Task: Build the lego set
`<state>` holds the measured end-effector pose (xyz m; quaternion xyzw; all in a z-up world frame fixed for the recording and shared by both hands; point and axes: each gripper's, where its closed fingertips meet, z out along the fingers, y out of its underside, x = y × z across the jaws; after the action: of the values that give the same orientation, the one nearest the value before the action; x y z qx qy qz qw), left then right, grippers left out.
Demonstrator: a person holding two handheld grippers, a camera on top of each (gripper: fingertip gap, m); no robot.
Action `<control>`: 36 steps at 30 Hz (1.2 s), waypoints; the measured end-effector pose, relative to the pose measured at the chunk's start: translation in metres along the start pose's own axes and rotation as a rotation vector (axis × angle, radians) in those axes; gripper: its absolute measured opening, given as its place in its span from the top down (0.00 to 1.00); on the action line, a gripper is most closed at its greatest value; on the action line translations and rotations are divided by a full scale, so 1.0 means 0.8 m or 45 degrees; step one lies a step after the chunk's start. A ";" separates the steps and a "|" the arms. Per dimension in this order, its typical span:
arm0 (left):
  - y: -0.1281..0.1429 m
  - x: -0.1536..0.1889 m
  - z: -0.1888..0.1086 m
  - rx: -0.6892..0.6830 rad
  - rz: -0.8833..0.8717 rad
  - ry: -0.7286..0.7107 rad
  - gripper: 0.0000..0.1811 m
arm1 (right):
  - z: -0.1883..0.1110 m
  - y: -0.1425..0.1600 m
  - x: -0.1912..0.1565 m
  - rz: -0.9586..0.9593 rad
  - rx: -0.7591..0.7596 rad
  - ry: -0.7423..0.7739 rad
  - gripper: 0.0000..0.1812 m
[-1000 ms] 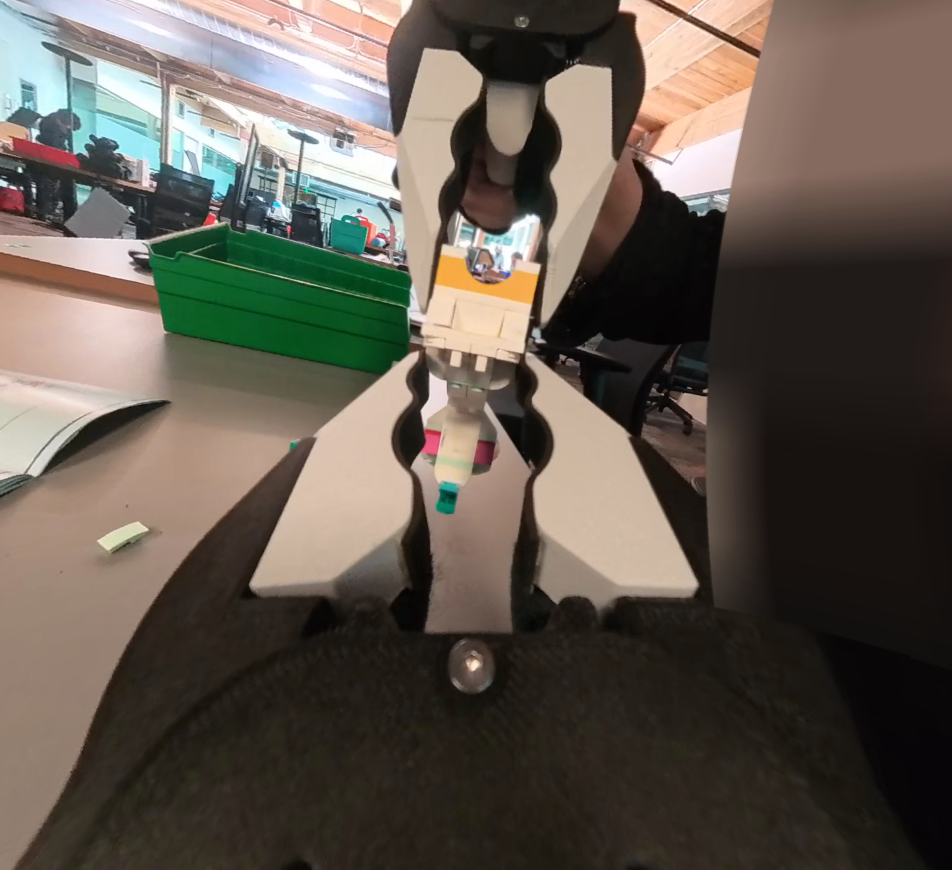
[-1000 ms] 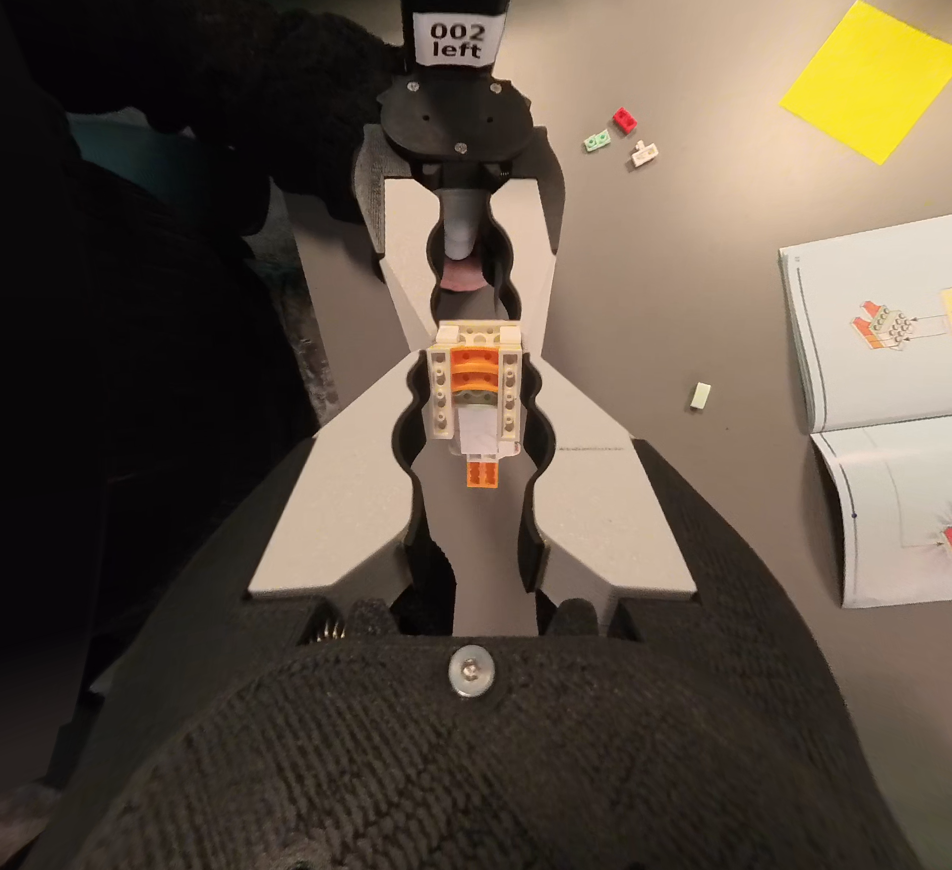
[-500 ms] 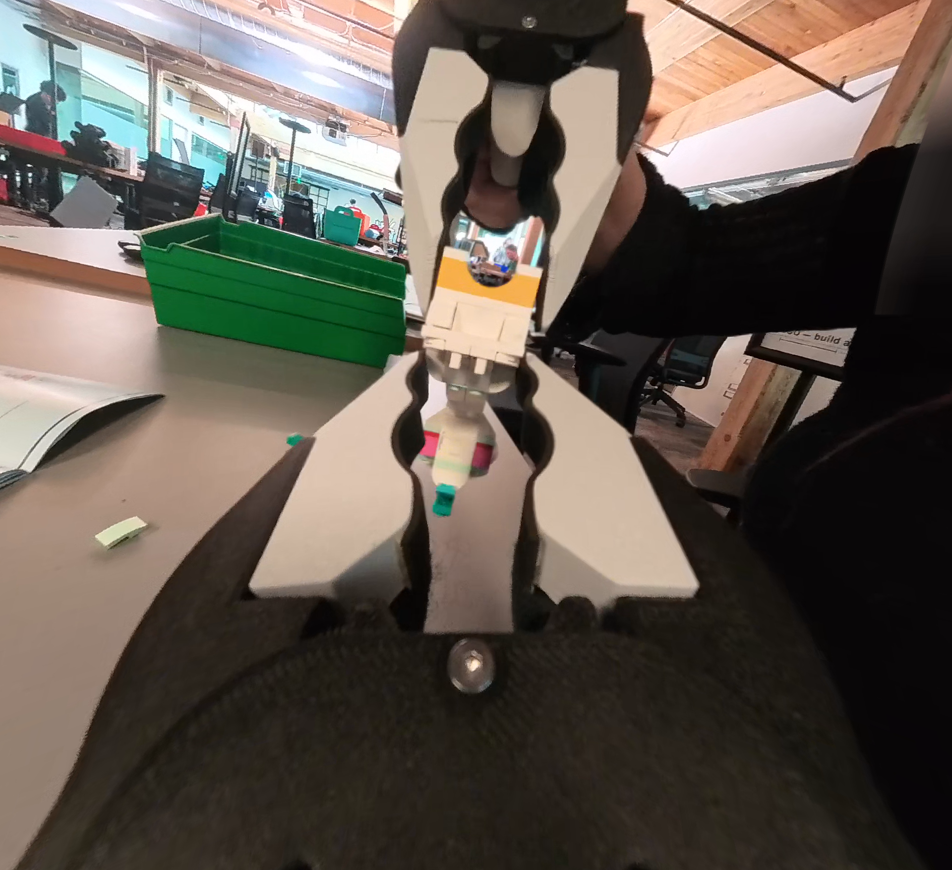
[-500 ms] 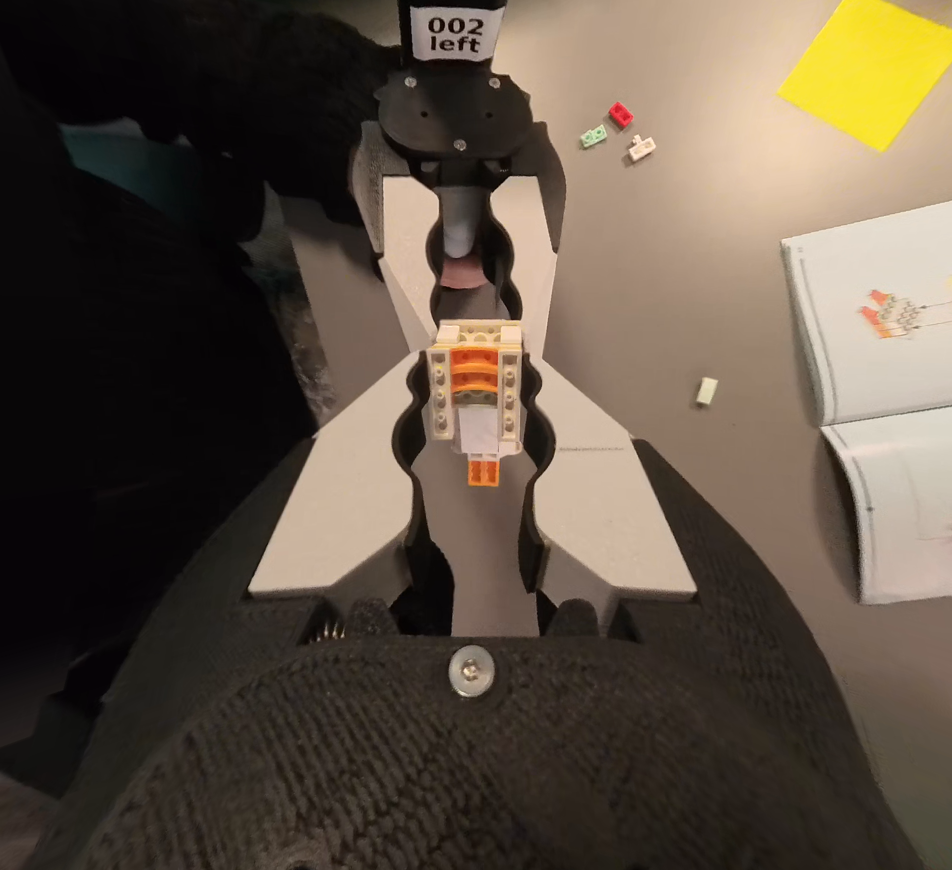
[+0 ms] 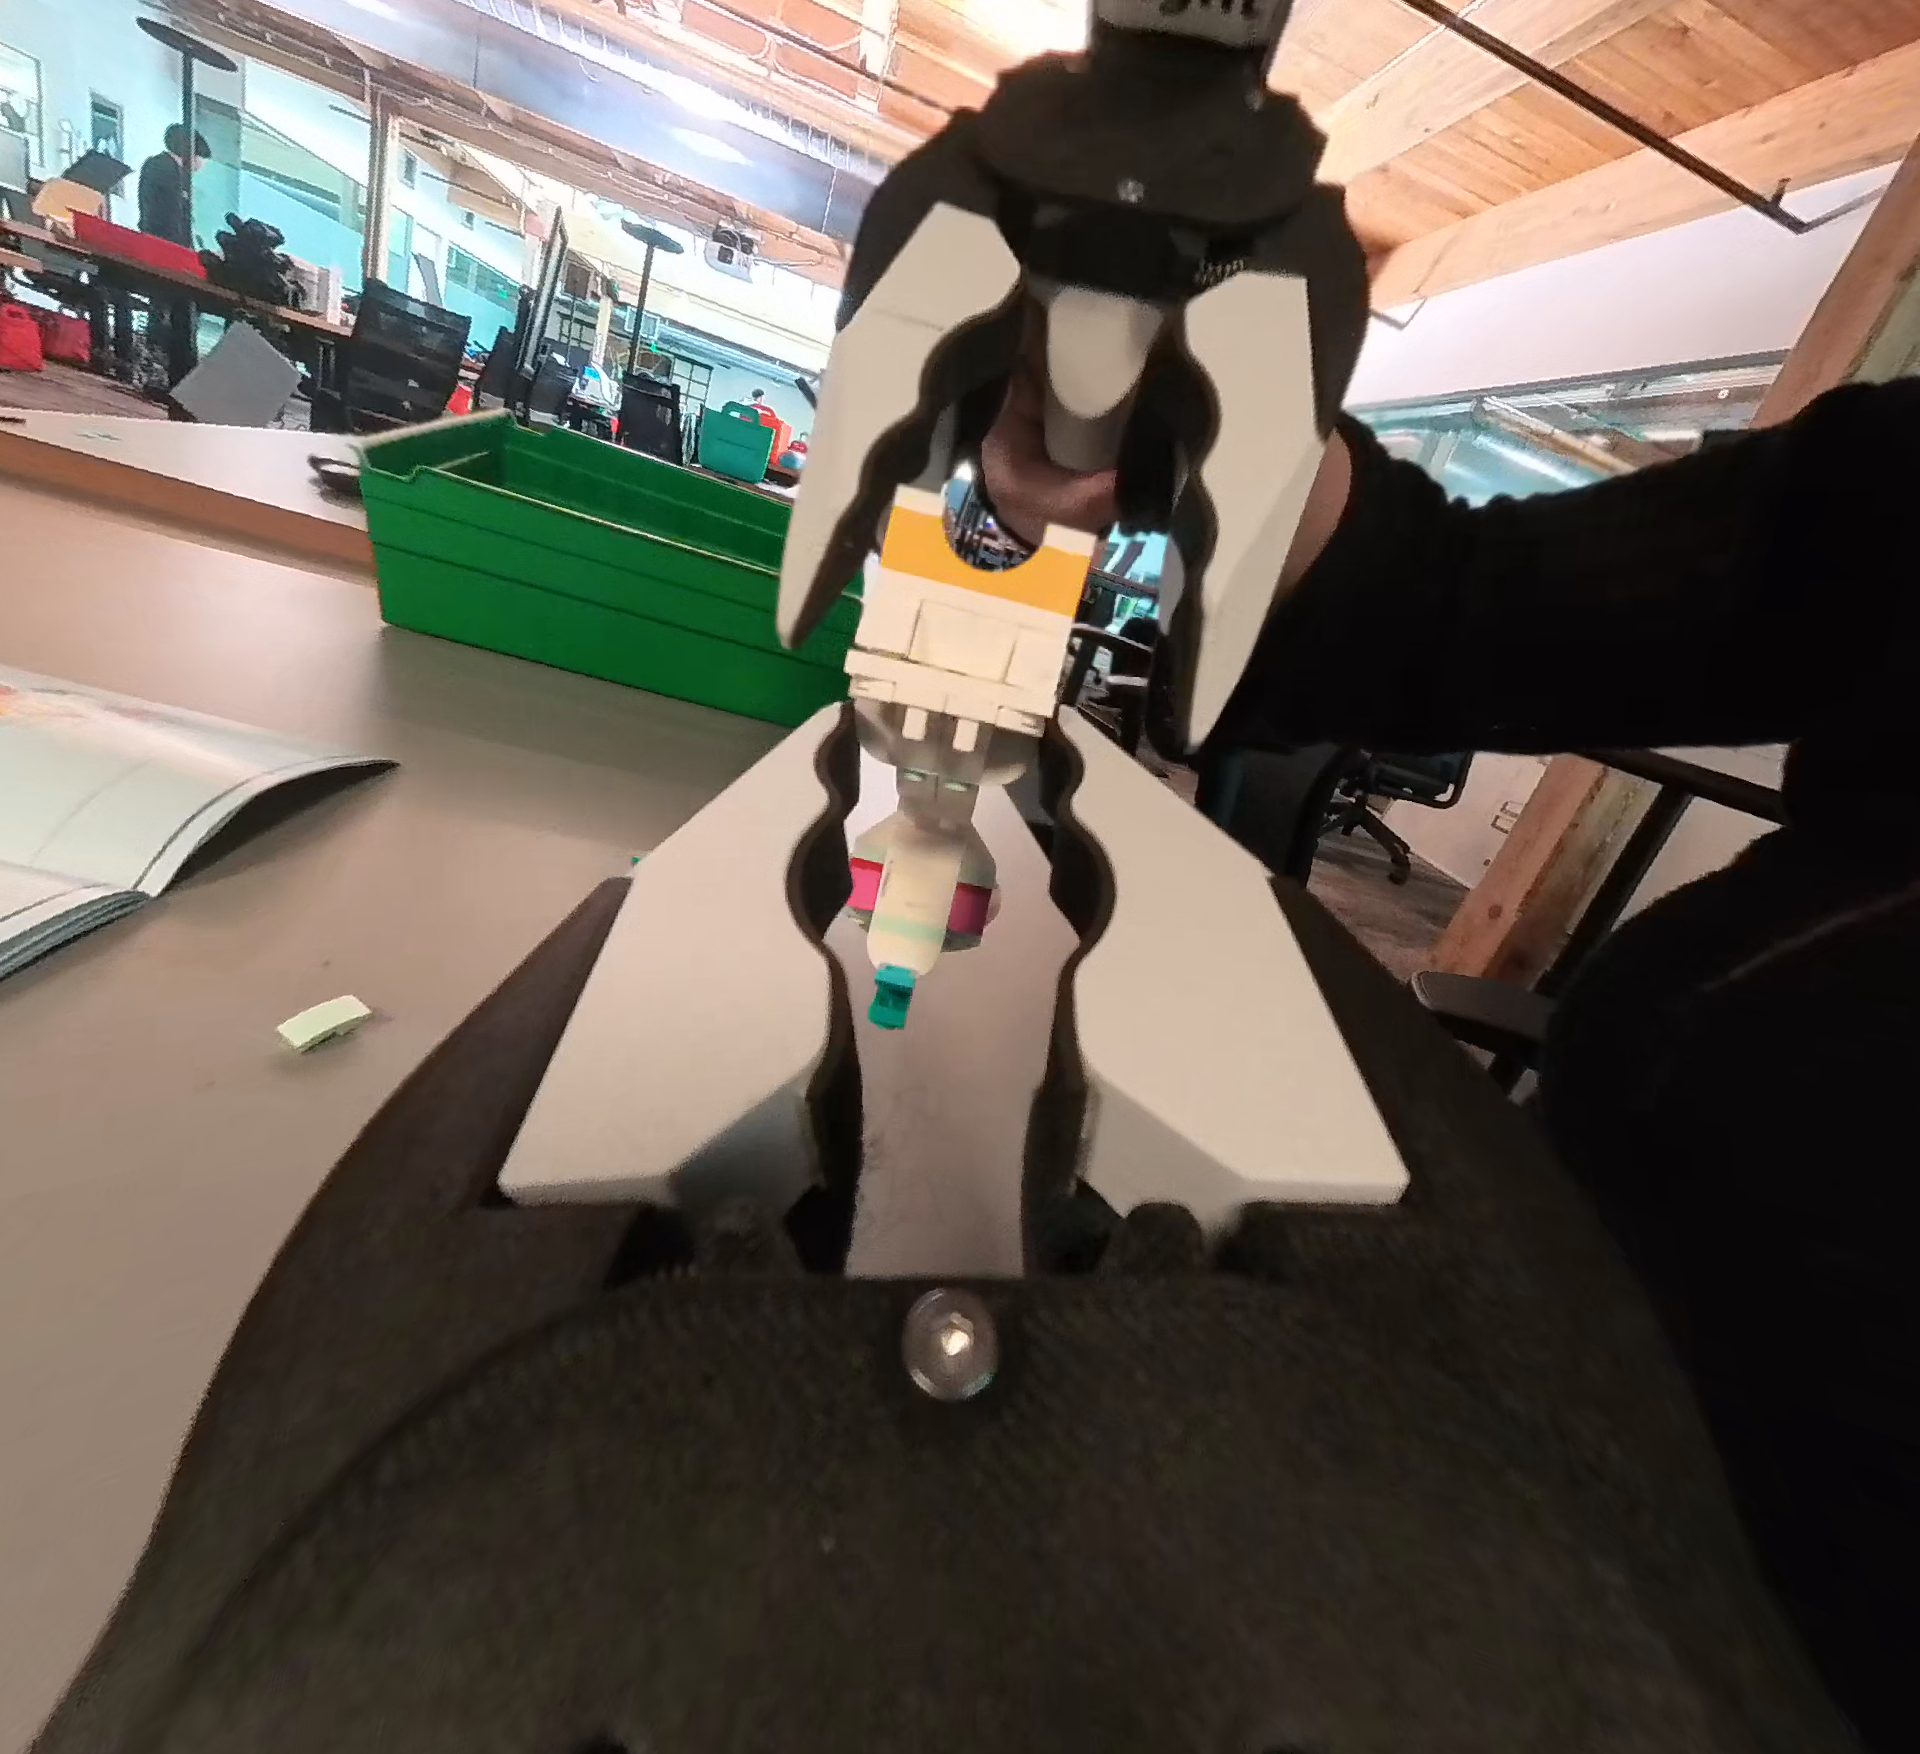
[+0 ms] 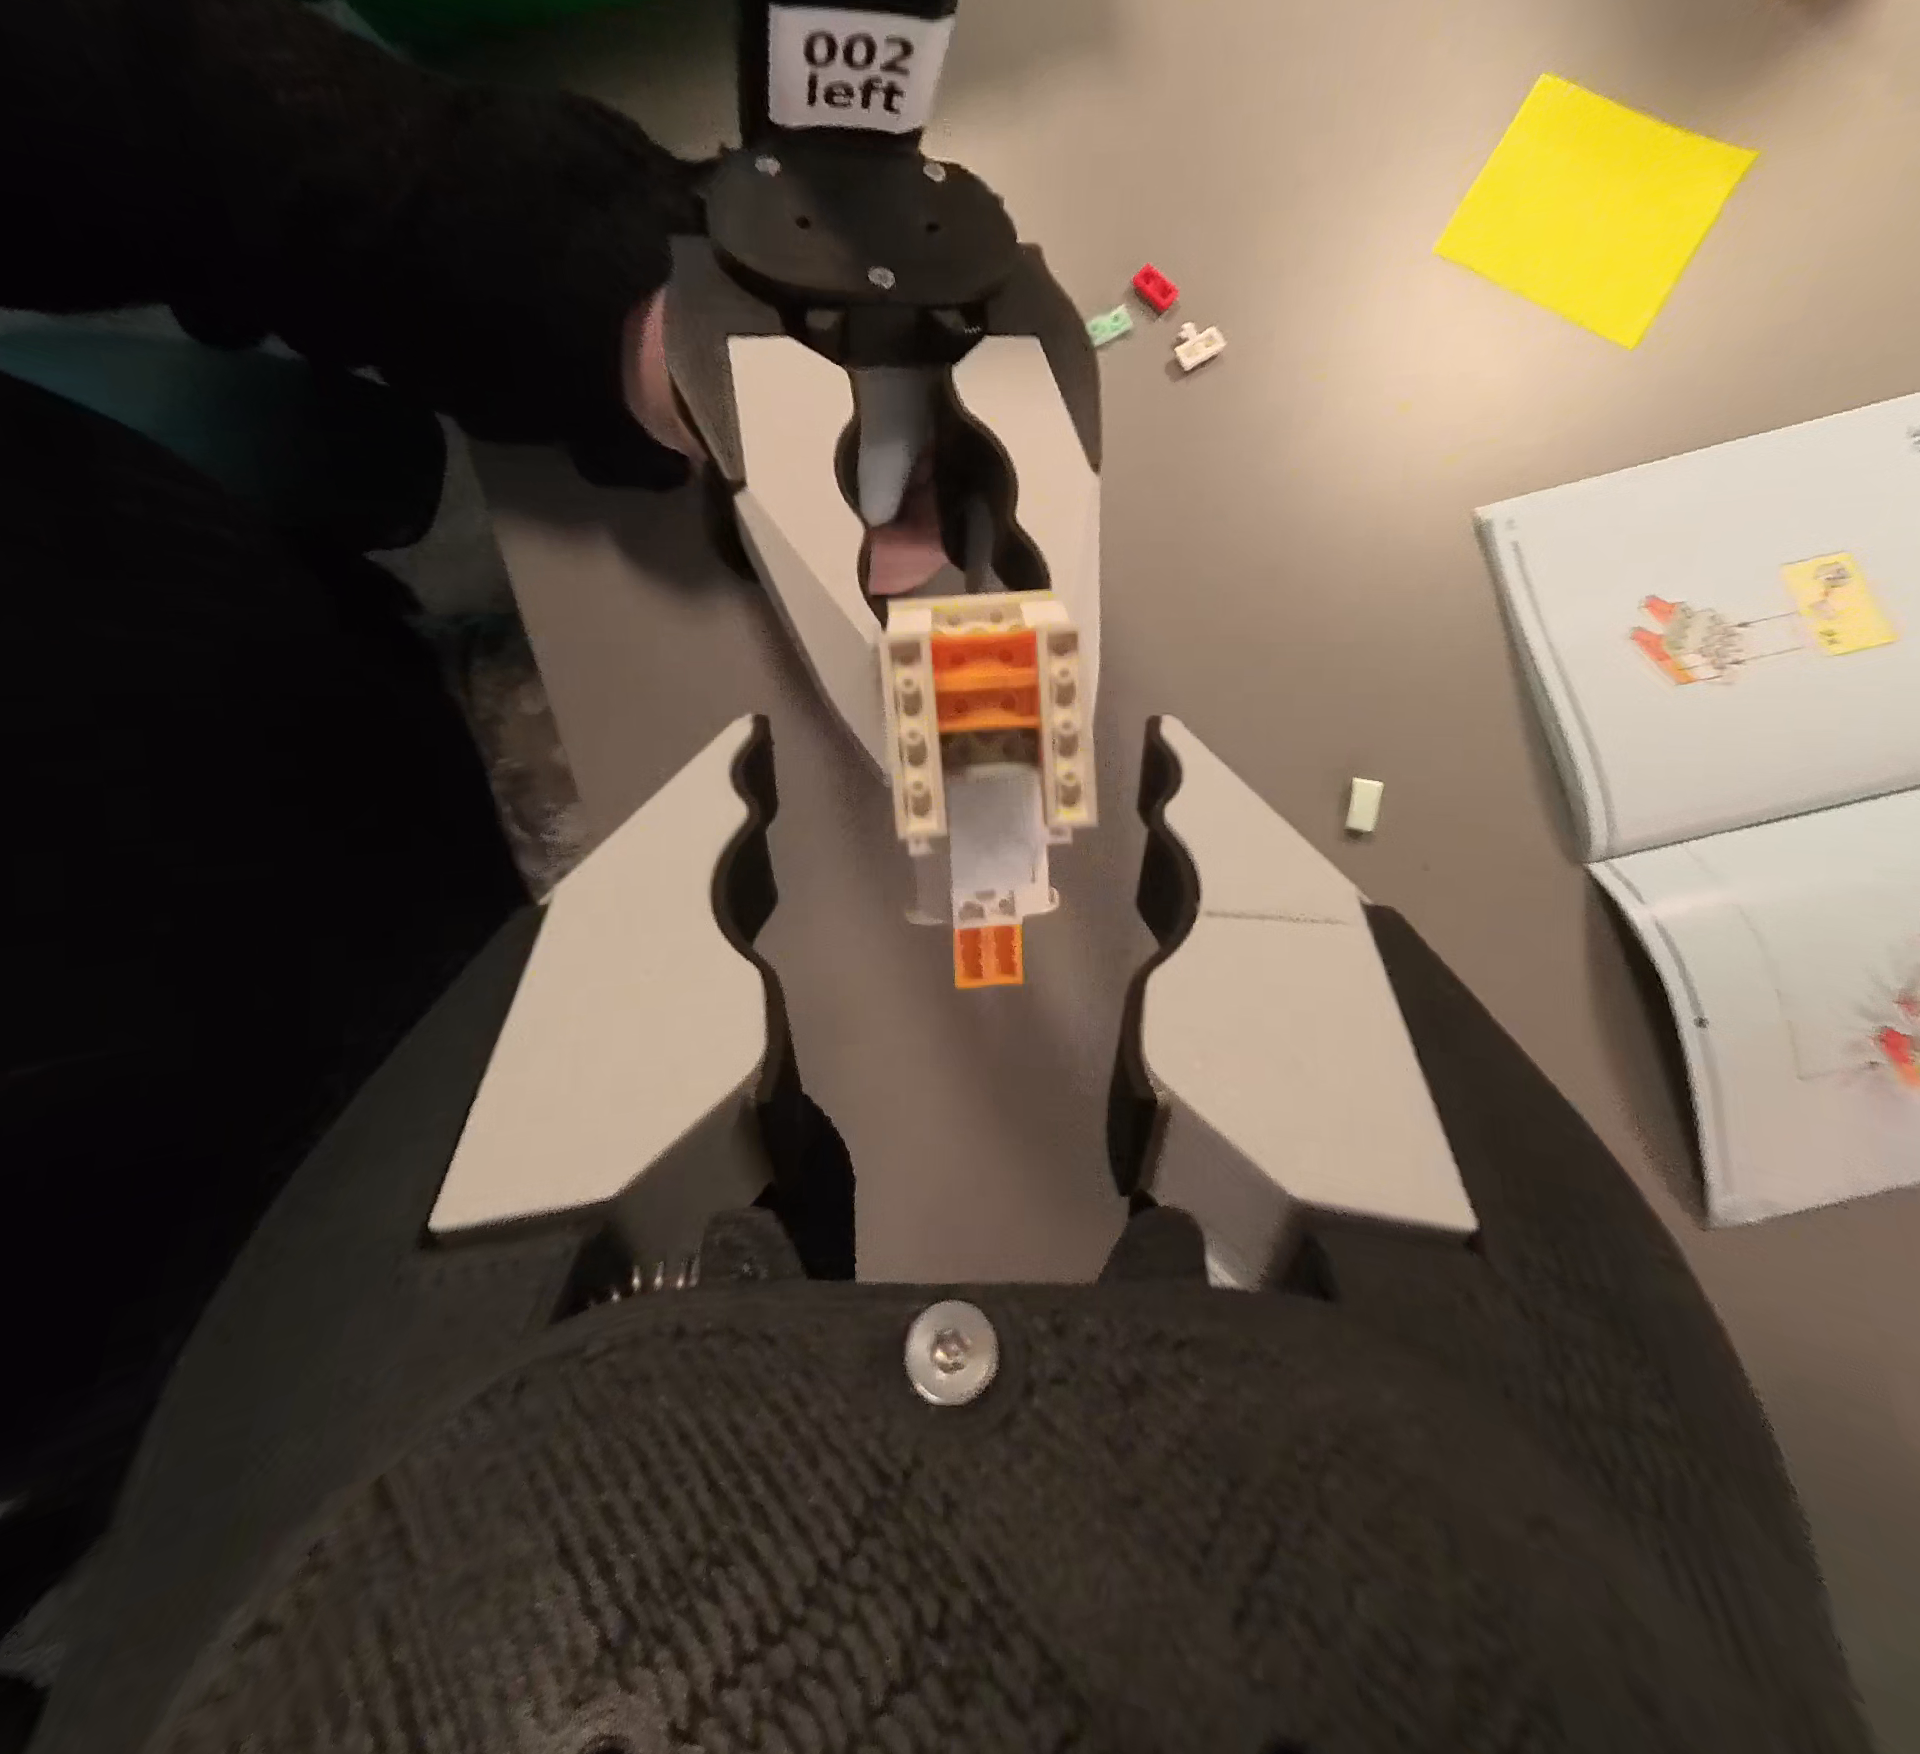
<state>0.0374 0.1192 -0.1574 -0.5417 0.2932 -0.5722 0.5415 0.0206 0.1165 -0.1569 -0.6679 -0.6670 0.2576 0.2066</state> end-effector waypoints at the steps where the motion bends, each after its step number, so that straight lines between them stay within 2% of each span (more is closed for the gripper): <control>1: -0.002 -0.001 -0.002 -0.001 -0.003 0.002 0.81 | -0.001 0.001 0.002 -0.016 0.012 0.025 0.61; 4: -0.005 0.003 -0.004 -0.009 -0.003 0.042 0.81 | -0.001 0.006 0.005 -0.038 0.050 0.054 0.63; 7: -0.004 0.013 -0.003 -0.021 0.021 0.101 0.81 | 0.005 0.010 -0.002 -0.027 0.089 -0.001 0.70; 11: -0.005 0.020 -0.001 -0.004 0.031 0.137 0.82 | 0.014 0.017 -0.010 -0.048 0.094 -0.042 0.72; 12: -0.006 0.021 -0.002 0.004 0.029 0.142 0.82 | 0.016 0.019 -0.011 -0.060 0.097 -0.040 0.76; 15: -0.006 0.018 -0.003 -0.008 0.059 0.119 0.81 | 0.020 0.019 -0.009 -0.099 0.123 -0.008 0.80; 20: -0.010 0.013 -0.006 -0.010 0.071 0.079 0.81 | 0.024 0.013 0.000 -0.162 0.221 0.088 0.80; 22: -0.012 0.009 -0.008 -0.016 0.075 0.054 0.79 | 0.025 0.012 0.008 -0.218 0.243 0.177 0.80; 25: -0.017 -0.002 -0.013 -0.011 0.027 0.003 0.67 | 0.020 0.011 0.026 -0.355 0.245 0.377 0.80; 27: -0.025 -0.008 -0.017 0.014 -0.019 -0.017 0.63 | 0.014 0.010 0.038 -0.480 0.225 0.542 0.80; 32: -0.035 -0.014 -0.020 0.033 0.002 -0.105 0.67 | -0.002 0.002 0.052 -0.916 0.086 0.980 0.80; 36: -0.030 -0.006 -0.014 -0.026 0.080 -0.124 0.69 | -0.004 -0.003 0.053 -1.113 -0.016 1.159 0.80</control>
<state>0.0188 0.1262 -0.1394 -0.5649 0.2894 -0.5249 0.5672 0.0197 0.1587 -0.1555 -0.3775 -0.7250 -0.1647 0.5520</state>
